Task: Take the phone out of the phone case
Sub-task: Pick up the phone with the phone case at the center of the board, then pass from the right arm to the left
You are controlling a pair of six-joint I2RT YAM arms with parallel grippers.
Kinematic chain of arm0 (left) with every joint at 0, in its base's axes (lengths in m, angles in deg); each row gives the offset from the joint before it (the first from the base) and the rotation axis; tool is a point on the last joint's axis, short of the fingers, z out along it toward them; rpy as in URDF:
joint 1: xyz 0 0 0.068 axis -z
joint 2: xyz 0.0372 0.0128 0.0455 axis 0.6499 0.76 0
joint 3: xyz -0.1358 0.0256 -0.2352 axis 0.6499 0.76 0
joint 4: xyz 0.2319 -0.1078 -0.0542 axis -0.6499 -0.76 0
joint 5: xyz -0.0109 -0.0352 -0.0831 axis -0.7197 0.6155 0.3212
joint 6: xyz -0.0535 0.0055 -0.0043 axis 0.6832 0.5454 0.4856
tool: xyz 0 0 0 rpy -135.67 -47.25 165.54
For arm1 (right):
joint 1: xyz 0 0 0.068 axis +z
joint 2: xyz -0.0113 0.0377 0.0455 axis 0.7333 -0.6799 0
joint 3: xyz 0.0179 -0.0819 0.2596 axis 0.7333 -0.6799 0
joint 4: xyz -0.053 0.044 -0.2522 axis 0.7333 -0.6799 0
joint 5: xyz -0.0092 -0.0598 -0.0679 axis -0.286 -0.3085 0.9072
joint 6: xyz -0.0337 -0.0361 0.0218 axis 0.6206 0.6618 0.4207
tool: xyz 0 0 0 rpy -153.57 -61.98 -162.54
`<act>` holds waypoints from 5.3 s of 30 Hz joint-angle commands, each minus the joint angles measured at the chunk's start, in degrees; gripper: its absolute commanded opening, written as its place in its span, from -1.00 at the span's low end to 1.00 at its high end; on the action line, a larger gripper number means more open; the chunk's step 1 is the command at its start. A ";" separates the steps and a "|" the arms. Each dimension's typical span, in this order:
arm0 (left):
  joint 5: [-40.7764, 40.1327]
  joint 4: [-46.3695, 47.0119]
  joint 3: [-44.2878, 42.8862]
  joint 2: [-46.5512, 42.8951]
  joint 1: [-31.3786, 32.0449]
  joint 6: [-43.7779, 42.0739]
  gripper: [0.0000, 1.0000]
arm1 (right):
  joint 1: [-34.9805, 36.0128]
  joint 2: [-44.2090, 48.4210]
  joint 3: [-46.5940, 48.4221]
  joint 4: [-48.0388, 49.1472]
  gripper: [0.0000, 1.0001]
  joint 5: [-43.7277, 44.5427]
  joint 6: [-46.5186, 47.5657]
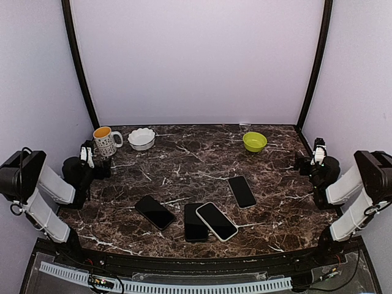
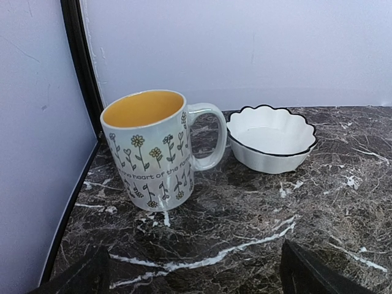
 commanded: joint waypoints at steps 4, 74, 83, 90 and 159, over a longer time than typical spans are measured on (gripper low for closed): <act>-2.54 -18.28 -6.90 -10.30 0.62 1.30 0.83 | -0.03 6.00 2.09 -6.14 0.97 3.31 -1.60; 14.37 -95.65 -28.57 -36.16 10.23 16.84 0.98 | 54.98 -15.07 43.78 -100.81 0.97 15.90 -34.92; 12.15 -95.75 -28.62 -36.56 10.68 16.95 0.97 | 54.95 -16.15 40.45 -97.84 0.97 17.64 -43.05; 9.13 -96.03 -28.48 -37.31 10.71 17.18 0.97 | 54.95 -16.27 34.63 -93.95 0.81 18.20 -43.73; 37.77 -65.09 -26.84 -19.88 33.86 44.23 0.46 | 65.29 6.09 28.54 -53.45 -1.00 2.67 0.36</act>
